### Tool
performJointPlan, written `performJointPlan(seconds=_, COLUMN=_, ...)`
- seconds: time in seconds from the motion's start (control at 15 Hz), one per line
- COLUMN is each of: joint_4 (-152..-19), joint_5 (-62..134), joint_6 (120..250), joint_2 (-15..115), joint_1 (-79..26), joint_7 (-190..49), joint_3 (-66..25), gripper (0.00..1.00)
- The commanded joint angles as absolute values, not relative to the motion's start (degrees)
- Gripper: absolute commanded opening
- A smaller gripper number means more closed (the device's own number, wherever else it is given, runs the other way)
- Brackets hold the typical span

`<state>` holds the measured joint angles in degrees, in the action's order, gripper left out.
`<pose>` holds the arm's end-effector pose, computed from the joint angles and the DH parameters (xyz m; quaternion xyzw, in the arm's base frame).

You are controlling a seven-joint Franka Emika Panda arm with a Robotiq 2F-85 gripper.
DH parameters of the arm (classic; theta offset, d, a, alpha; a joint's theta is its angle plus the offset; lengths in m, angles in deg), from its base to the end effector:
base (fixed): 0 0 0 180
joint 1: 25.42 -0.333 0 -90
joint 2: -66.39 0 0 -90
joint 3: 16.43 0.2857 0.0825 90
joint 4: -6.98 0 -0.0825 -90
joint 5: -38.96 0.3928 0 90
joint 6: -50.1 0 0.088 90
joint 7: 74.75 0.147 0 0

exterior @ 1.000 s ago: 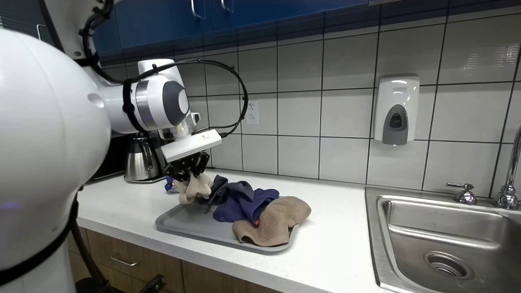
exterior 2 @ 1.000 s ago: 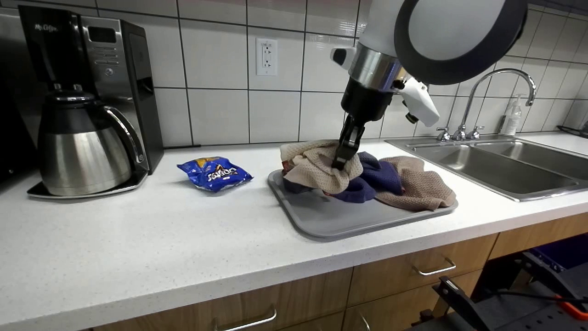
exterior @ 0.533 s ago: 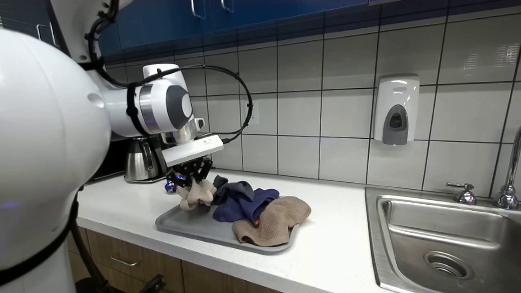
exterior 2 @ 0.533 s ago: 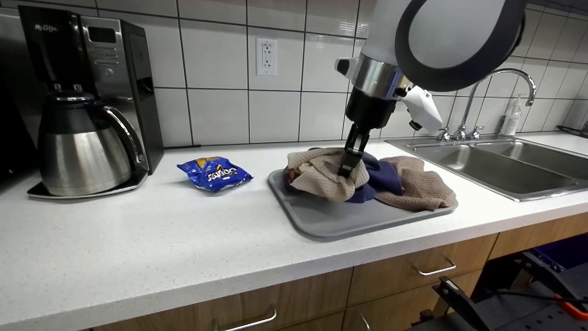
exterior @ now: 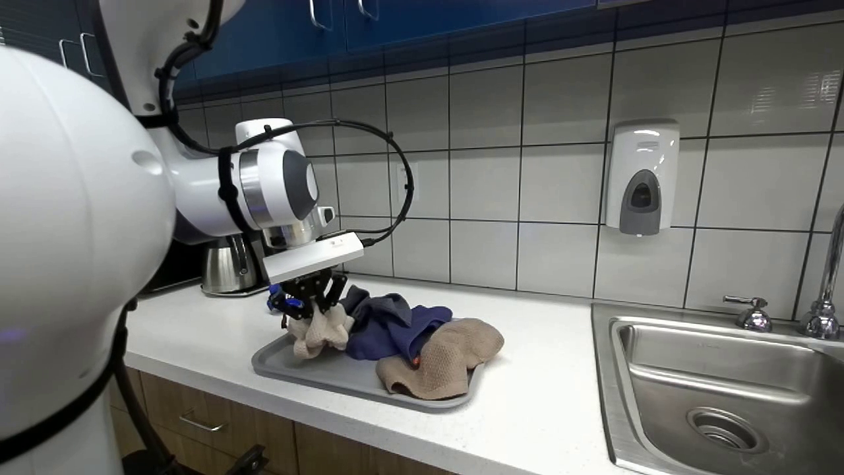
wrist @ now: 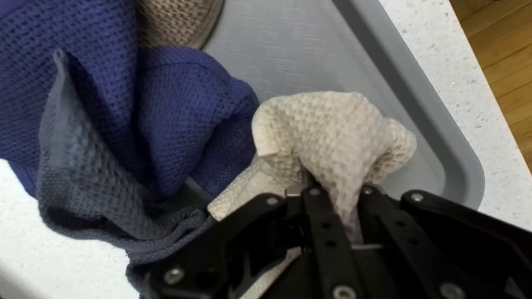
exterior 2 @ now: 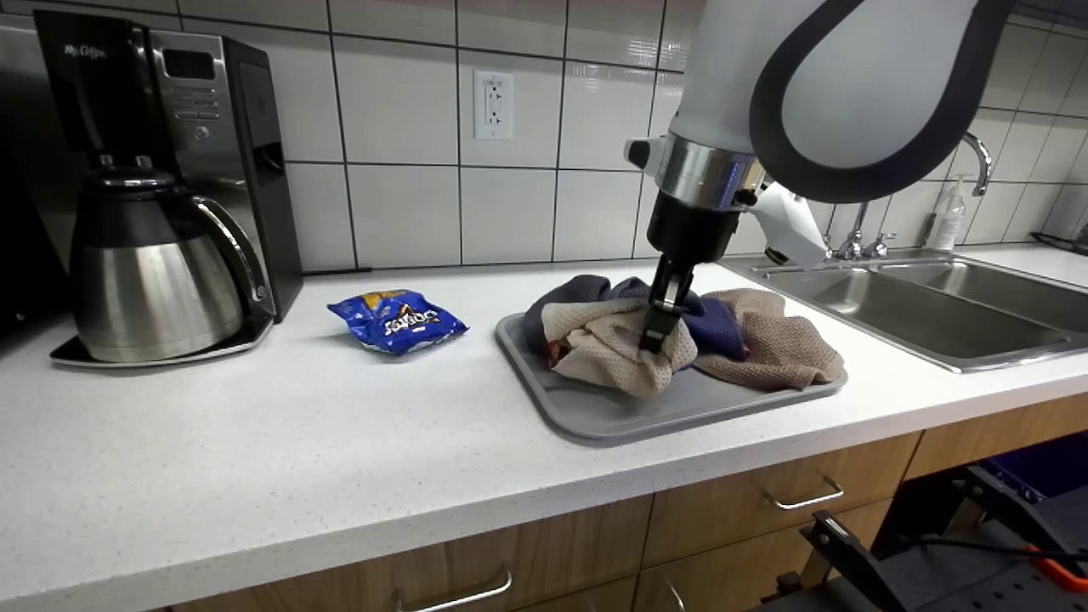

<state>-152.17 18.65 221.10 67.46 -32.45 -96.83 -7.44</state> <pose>0.3931 0.1354 0.1613 0.8690 0.4800 0.1077 0.0542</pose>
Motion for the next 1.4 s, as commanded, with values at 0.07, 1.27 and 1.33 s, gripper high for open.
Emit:
performJointPlan(seconds=0.07, joint_4=-152.17, joint_5=13.86, joint_6=219.68, joint_2=67.58, joint_1=-31.99, joint_7=-92.19, joint_3=-7.76, gripper=0.05)
performJointPlan(seconds=1.27, joint_4=-152.47, joint_5=7.72, joint_6=217.34, joint_2=76.09, joint_1=-30.7, joint_7=-86.06, joint_3=-7.28, gripper=1.0)
performJointPlan(seconds=1.33, joint_4=-152.47, joint_5=7.33, joint_6=217.13, joint_2=76.5, joint_1=-30.34, joint_7=-85.35, joint_3=-7.31, gripper=1.0)
